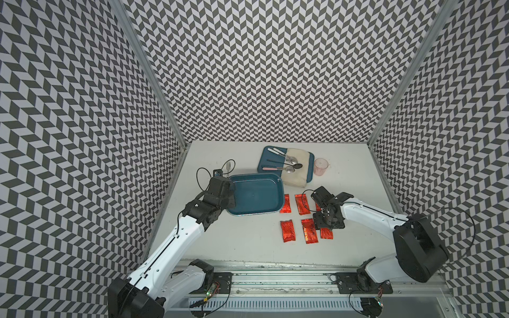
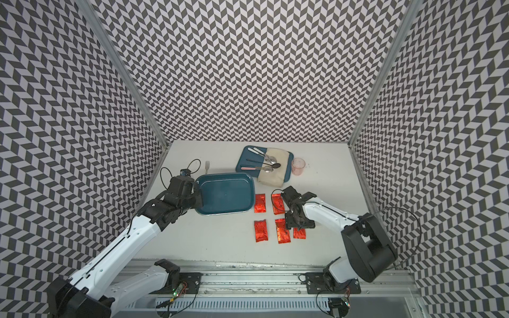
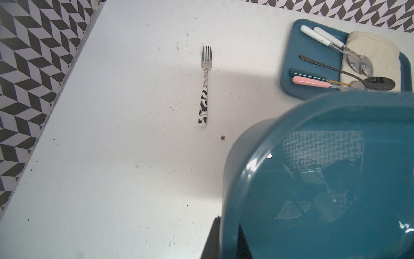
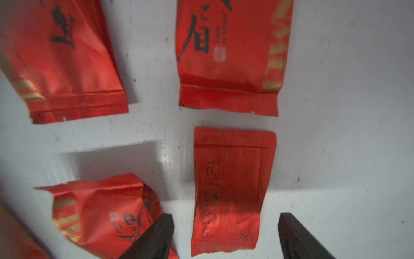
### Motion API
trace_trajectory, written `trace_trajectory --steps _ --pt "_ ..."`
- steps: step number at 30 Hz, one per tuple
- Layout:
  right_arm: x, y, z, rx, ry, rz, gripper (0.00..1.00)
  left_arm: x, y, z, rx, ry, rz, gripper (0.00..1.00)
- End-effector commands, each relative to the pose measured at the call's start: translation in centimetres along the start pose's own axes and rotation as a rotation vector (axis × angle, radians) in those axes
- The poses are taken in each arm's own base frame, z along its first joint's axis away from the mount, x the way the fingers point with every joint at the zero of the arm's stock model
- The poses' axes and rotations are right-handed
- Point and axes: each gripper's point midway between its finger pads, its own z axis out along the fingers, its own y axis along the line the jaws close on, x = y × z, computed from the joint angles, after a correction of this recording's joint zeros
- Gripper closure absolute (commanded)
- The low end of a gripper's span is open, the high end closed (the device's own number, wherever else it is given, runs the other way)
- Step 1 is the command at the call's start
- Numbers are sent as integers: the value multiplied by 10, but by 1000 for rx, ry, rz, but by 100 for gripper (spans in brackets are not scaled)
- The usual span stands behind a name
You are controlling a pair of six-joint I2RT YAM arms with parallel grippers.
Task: Take the tea bags out of the storage box
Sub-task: Place the tea bag at the center of the board.
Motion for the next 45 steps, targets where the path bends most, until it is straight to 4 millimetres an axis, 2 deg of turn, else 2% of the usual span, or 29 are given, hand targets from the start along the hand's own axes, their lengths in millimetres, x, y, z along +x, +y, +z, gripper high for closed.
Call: trace_trajectory --steps 1,8,18,23,36,40,45 --pt "-15 3 -2 -9 -41 -4 23 -7 -1 -3 7 -39 -19 100" --pt "-13 -1 3 13 -29 3 29 -7 -1 -3 3 -38 -20 100" --pt "-11 -8 7 51 -23 16 29 -7 0 -3 0 -37 -20 100" --pt "-9 -10 9 72 -10 20 34 -7 0 -3 0 -39 -21 100" --pt "-8 -4 6 47 -14 0 34 -7 -1 -3 1 -37 -18 100" --pt "-15 2 -8 16 -58 -9 31 -6 -1 -2 -2 -33 -18 100" --pt "-52 -7 -69 -8 -308 14 25 -1 -4 5 -2 -9 -3 100"
